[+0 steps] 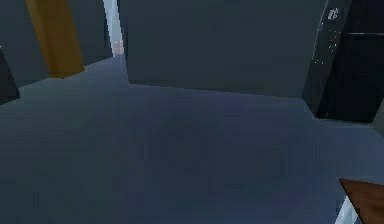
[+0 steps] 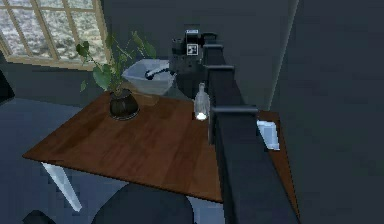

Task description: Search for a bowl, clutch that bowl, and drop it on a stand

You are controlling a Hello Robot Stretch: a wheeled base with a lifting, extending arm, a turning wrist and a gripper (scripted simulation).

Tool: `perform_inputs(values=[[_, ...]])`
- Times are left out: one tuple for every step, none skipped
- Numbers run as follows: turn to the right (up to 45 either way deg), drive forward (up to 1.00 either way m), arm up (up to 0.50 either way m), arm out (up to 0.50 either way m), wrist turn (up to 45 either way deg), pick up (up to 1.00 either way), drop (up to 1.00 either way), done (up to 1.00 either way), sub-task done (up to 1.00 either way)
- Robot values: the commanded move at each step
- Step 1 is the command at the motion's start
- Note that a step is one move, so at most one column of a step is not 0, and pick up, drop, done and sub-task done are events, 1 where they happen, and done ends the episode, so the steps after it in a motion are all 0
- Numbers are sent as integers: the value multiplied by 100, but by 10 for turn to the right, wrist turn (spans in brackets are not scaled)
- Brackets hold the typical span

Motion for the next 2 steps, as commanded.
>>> perform_inputs(values=[[0,0,0,0,-450,0,0,0,0],[0,0,0,0,-450,0,0,0,0]])
